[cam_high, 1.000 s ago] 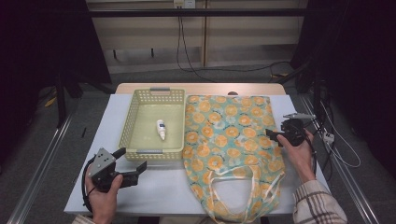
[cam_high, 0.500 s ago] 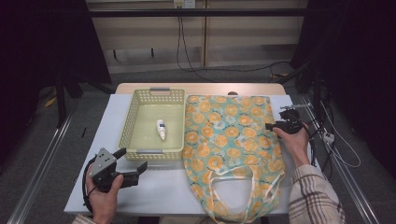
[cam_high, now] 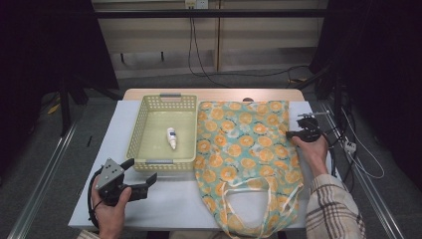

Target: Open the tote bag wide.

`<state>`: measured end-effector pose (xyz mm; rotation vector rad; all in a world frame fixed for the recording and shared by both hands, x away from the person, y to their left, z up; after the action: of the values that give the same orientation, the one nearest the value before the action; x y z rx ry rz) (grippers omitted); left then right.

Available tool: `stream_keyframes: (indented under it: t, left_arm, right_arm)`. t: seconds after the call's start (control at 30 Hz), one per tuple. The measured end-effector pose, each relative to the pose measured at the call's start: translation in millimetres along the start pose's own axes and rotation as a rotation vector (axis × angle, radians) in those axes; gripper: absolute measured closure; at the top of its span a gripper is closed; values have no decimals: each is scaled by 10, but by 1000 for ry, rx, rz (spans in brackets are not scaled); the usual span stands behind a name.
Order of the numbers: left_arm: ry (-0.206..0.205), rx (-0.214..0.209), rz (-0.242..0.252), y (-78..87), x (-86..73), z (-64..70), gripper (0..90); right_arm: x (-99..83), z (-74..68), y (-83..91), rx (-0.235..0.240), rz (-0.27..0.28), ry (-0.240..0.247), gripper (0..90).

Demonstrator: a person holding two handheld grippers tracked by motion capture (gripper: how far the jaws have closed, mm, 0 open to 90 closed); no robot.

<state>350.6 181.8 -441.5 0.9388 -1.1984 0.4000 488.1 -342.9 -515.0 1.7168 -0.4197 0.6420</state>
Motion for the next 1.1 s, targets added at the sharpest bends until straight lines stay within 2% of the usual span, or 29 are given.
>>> stream_keyframes:
  t: [0.13,0.2,0.27,0.3,0.37,0.43,0.53,0.73,0.93,1.1]
  left_arm:
    - [4,3,1,-2,-2,-11,78]
    - [4,2,1,-2,-2,-11,78]
    - [2,3,0,0,-3,-7,78]
    - [2,1,1,0,-2,-4,78]
    - [1,3,0,0,-3,-4,78]
    - [0,3,0,-1,-3,-4,78]
    - [3,2,1,-6,-3,-3,78]
    - [0,2,-1,-11,-2,0,78]
    - [0,-2,-1,-14,1,5,78]
    - [-3,-3,-1,-16,1,8,78]
  right_arm:
    - [44,18,63,6,59,-44,900]
    - [54,37,84,2,75,-44,900]
    - [64,75,131,-20,103,-58,900]
    - [61,121,177,-40,126,-81,900]
    - [56,151,200,-57,137,-86,900]
    - [20,239,268,-92,166,-105,900]
    - [-43,313,307,-113,167,-126,900]
    - [-303,520,456,-161,162,-191,900]
    - [-485,555,560,-173,119,-195,900]
    - [-692,565,736,-170,88,-193,900]
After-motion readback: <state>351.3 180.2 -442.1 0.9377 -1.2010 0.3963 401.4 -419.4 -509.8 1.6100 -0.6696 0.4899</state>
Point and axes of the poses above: each handheld gripper's, and its own axes: y roughly backward along the jaws, x roughly out of its top, z roughly to its right, the point moved 7 cm from there along -y, roughly forward along the jaws, and after that the axes turned 1 degree about x, right-handed, at the moved point
